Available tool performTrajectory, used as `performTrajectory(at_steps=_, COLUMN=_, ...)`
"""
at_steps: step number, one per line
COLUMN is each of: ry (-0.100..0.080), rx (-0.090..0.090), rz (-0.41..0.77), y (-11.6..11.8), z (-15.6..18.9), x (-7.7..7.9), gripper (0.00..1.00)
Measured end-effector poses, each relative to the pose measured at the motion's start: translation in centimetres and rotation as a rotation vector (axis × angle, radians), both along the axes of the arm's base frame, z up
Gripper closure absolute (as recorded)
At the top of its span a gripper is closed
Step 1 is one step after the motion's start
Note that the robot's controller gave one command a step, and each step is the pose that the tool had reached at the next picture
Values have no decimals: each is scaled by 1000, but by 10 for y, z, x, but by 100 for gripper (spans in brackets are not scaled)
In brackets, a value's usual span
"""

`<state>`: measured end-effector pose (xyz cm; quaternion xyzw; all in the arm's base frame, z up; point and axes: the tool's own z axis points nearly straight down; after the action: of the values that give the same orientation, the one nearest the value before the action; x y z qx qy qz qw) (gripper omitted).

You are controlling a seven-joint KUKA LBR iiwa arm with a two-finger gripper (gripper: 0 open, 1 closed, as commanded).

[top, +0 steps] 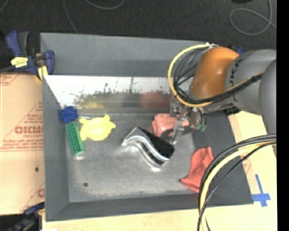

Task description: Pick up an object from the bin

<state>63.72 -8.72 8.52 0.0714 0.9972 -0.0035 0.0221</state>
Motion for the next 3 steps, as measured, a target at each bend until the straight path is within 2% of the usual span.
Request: performTrajectory(at_steps=3, ry=0, rx=0, rz=4, y=0, z=0, x=0, gripper=100)
